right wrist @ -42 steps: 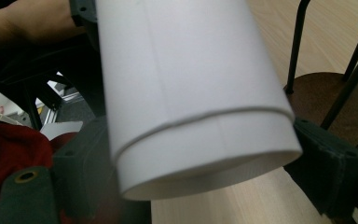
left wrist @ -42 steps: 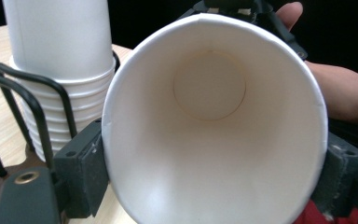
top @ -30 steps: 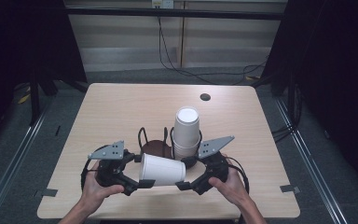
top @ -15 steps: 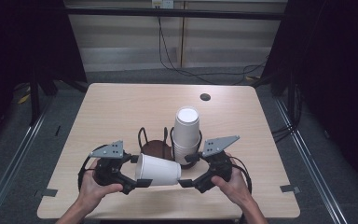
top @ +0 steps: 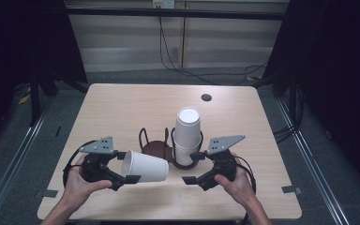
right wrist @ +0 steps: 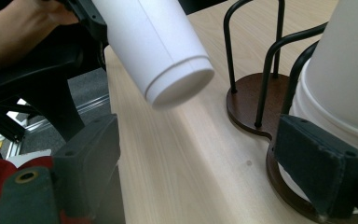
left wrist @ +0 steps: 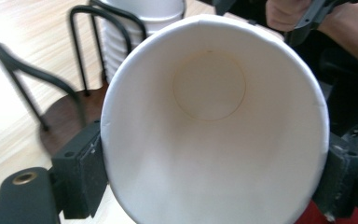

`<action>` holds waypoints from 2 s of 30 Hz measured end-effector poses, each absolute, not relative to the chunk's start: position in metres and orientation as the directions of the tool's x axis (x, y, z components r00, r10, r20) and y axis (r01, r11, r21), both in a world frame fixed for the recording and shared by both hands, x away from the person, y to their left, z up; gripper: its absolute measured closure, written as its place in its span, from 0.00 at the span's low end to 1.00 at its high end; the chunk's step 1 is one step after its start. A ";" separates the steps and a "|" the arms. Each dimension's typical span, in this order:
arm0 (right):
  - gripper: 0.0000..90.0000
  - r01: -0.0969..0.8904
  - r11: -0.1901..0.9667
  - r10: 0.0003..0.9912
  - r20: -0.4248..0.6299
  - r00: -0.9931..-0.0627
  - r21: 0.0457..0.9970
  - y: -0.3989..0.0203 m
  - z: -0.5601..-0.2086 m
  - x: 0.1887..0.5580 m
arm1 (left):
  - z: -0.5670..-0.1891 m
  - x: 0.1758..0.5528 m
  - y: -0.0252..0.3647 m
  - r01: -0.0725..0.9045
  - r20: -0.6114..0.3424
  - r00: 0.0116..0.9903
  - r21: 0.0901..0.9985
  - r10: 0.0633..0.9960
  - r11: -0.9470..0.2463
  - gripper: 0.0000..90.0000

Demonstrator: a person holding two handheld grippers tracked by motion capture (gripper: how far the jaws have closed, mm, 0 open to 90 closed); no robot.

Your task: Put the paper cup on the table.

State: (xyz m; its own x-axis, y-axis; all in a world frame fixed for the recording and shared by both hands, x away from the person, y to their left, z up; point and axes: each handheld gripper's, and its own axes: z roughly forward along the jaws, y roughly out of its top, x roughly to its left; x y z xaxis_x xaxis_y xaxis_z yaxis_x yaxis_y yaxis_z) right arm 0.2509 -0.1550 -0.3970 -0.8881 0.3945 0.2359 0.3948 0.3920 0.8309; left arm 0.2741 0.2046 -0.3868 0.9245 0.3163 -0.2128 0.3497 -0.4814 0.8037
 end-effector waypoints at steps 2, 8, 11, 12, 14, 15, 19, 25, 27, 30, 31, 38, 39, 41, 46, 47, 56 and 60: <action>0.17 0.395 0.392 0.400 0.233 -0.886 0.831 -0.155 -0.397 0.251 | -0.387 0.276 0.208 0.356 -0.216 0.922 0.798 0.322 -0.486 0.17; 0.17 0.395 0.395 0.408 0.227 -0.884 0.829 -0.156 -0.398 0.251 | -0.389 0.279 0.212 0.362 -0.204 0.919 0.773 0.337 -0.521 0.16; 0.17 0.398 0.393 0.412 0.228 -0.882 0.829 -0.157 -0.398 0.252 | -0.392 0.282 0.212 0.358 -0.190 0.922 0.750 0.338 -0.556 0.16; 0.17 0.399 0.393 0.414 0.228 -0.881 0.829 -0.157 -0.398 0.252 | -0.393 0.282 0.213 0.363 -0.185 0.920 0.737 0.347 -0.571 0.16; 0.17 0.398 0.394 0.418 0.224 -0.880 0.828 -0.158 -0.398 0.251 | -0.392 0.284 0.216 0.363 -0.175 0.919 0.727 0.354 -0.583 0.16; 0.17 0.398 0.394 0.418 0.224 -0.880 0.828 -0.158 -0.398 0.251 | -0.392 0.284 0.216 0.363 -0.175 0.919 0.727 0.354 -0.583 0.16; 0.17 0.403 0.393 0.417 0.230 -0.879 0.827 -0.159 -0.398 0.252 | -0.390 0.285 0.223 0.377 -0.153 0.907 0.707 0.392 -0.598 0.16; 0.17 0.398 0.408 0.425 0.215 -0.879 0.821 -0.158 -0.398 0.253 | -0.392 0.284 0.227 0.387 -0.133 0.901 0.678 0.413 -0.625 0.16; 0.17 0.400 0.401 0.424 0.220 -0.879 0.824 -0.160 -0.397 0.253 | -0.392 0.285 0.231 0.398 -0.124 0.894 0.660 0.430 -0.637 0.16; 0.17 0.397 0.401 0.430 0.213 -0.878 0.826 -0.160 -0.396 0.253 | -0.389 0.288 0.239 0.418 -0.139 0.885 0.655 0.444 -0.629 0.16; 0.17 0.397 0.399 0.429 0.215 -0.878 0.827 -0.160 -0.396 0.253 | -0.388 0.291 0.243 0.426 -0.150 0.883 0.653 0.445 -0.626 0.16; 0.17 0.401 0.401 0.430 0.218 -0.876 0.824 -0.160 -0.398 0.254 | -0.386 0.305 0.259 0.472 -0.129 0.855 0.595 0.502 -0.651 0.16; 0.17 0.403 0.402 0.432 0.218 -0.875 0.822 -0.160 -0.398 0.254 | -0.385 0.306 0.260 0.475 -0.126 0.853 0.590 0.506 -0.653 0.16; 0.17 0.404 0.402 0.432 0.218 -0.875 0.822 -0.160 -0.398 0.254 | -0.383 0.308 0.261 0.473 -0.118 0.853 0.586 0.508 -0.658 0.16; 0.17 0.404 0.401 0.435 0.217 -0.874 0.822 -0.160 -0.398 0.254 | -0.384 0.316 0.267 0.491 -0.104 0.835 0.583 0.540 -0.647 0.16; 0.17 0.405 0.401 0.438 0.217 -0.873 0.822 -0.160 -0.398 0.254 | -0.384 0.319 0.268 0.489 -0.090 0.836 0.572 0.542 -0.658 0.16; 0.17 0.409 0.399 0.439 0.221 -0.871 0.820 -0.160 -0.400 0.255 | -0.374 0.335 0.265 0.511 -0.068 0.820 0.535 0.569 -0.673 0.16; 0.17 0.412 0.411 0.434 0.222 -0.873 0.813 -0.157 -0.403 0.255 | -0.370 0.341 0.266 0.517 -0.057 0.815 0.521 0.577 -0.679 0.16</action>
